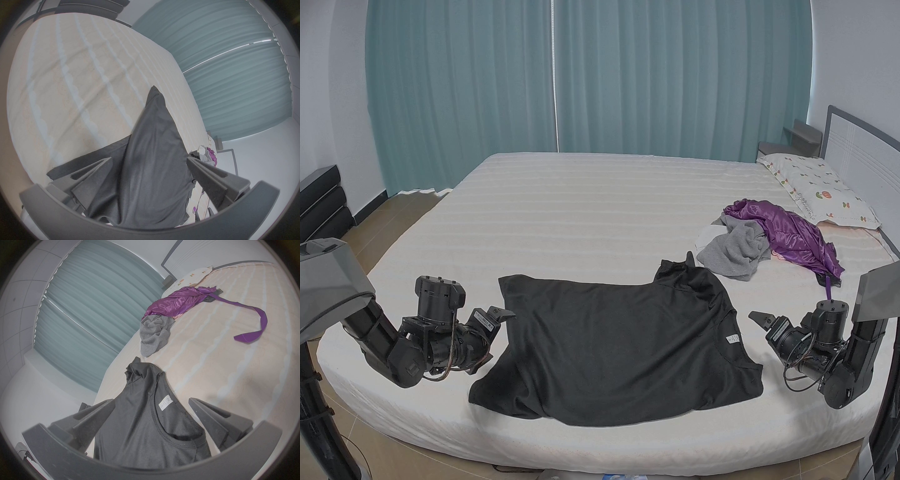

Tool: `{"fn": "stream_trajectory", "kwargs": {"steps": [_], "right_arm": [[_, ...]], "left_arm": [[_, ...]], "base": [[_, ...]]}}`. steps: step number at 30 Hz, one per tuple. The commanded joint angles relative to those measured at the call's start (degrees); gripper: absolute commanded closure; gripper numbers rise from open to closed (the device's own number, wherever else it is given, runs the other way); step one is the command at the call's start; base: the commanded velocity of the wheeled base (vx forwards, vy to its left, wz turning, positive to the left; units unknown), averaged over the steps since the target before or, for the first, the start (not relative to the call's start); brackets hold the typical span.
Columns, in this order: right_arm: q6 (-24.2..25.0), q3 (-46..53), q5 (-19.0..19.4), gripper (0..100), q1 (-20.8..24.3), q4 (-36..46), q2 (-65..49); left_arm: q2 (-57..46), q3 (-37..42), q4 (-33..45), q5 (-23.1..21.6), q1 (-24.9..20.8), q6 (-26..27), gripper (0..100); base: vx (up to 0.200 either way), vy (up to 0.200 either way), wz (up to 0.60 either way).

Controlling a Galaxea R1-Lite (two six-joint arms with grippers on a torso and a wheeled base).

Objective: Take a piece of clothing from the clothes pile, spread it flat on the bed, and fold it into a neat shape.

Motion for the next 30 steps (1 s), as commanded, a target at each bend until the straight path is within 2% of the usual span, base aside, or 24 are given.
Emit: {"fn": "stream_trajectory", "kwargs": {"steps": [1, 8, 11, 14, 20, 24, 25, 30], "right_arm": [[0.0, 0.1, 0.0, 0, 0.2, 0.0, 0.1], [0.0, 0.3, 0.0, 0, 0.9, -0.2, 0.0], [0.1, 0.4, 0.0, 0, 0.9, -0.1, 0.0], [0.1, 0.4, 0.0, 0, 0.9, -0.2, 0.1], [0.2, 0.4, 0.0, 0, 1.2, -0.2, 0.8], [0.2, 0.4, 0.0, 0, 1.2, -0.2, 1.0], [0.2, 0.4, 0.0, 0, 1.2, -0.2, 1.0], [0.2, 0.4, 0.0, 0, 1.3, -0.2, 1.0]], "left_arm": [[-0.3, -0.4, -0.1, 0.2, 0.1, 0.2, 0], [0.3, -5.2, 0.4, 0.4, 0.8, 1.6, 0], [3.4, -9.7, 0.5, 0.4, 2.9, 6.0, 0], [5.4, -12.1, 0.5, 0.3, 4.0, 7.8, 0], [16.1, -24.4, 0.5, 0.4, 7.3, 9.7, 0], [22.8, -31.4, 0.6, 0.4, 8.2, 13.3, 0], [22.8, -31.4, 0.6, 0.4, 8.2, 13.3, 0], [29.9, -41.9, 2.4, 0.7, 9.0, 13.6, 0]], "base": [[0.000, 0.000, 0.00], [0.000, 0.000, 0.00], [0.000, 0.000, 0.00], [0.000, 0.000, 0.00], [0.000, 0.000, 0.00], [0.000, 0.000, 0.00], [0.000, 0.000, 0.00], [0.000, 0.000, 0.00]]}}
